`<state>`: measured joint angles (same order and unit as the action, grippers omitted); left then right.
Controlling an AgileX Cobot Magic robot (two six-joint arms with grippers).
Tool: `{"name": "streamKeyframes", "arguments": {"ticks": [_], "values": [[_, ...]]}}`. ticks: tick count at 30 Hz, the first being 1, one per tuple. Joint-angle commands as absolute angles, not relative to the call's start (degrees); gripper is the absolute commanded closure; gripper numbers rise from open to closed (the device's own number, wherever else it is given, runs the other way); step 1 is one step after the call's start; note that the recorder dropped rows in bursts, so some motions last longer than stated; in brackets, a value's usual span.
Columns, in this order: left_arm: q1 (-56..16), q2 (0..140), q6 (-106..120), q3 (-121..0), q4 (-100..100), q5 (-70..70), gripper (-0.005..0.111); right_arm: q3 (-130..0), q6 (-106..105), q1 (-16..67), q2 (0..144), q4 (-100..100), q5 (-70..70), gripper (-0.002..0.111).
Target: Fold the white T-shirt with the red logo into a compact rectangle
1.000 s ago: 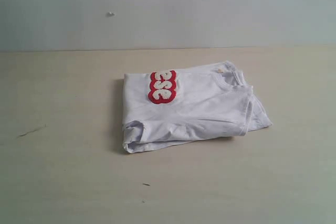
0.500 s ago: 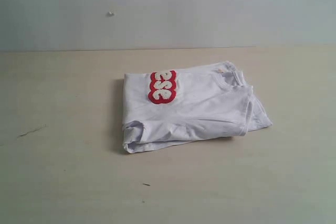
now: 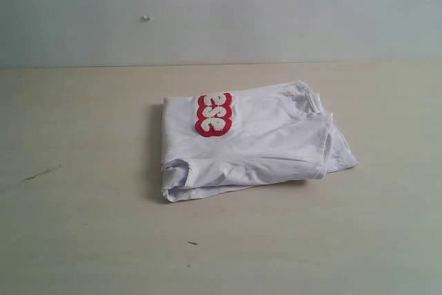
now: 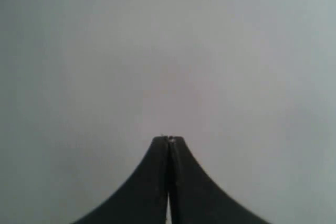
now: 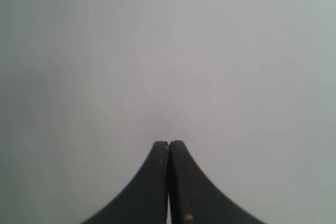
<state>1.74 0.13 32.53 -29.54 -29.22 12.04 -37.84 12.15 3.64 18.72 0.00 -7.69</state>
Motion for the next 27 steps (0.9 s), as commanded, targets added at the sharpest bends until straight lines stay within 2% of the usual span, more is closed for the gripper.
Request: {"name": "streamKeyframes", "arguments": {"ticks": [1, 5, 7, 15, 24, 27], "values": [[1.90, 0.00, 32.50, -29.49, -10.34, 5.24, 0.107, -37.58, 12.09, 3.65, 18.51, 0.00, -7.82, 0.108], [2.40, 0.00, 32.50, -29.29, -9.23, 3.92, 0.107, -37.58, 12.09, 3.65, 18.51, 0.00, -7.82, 0.108], [2.40, 0.00, 32.50, -27.27, -9.88, -1.23, 0.107, -37.58, 12.09, 3.65, 18.51, 0.00, -7.82, 0.108], [2.40, 0.00, 35.95, -11.63, -15.85, -8.97, 0.107, -37.58, 12.09, 3.65, 18.51, 0.00, -7.82, 0.108], [2.40, 0.00, 37.22, -0.46, -13.57, -10.60, 0.107, -37.58, 12.09, 3.65, 18.51, 0.00, -7.82, 0.108], [2.17, 0.00, 37.22, 0.00, -13.75, -9.64, 0.107, -37.58, 12.09, 3.65, 18.51, 0.00, -7.82, 0.108]]}}
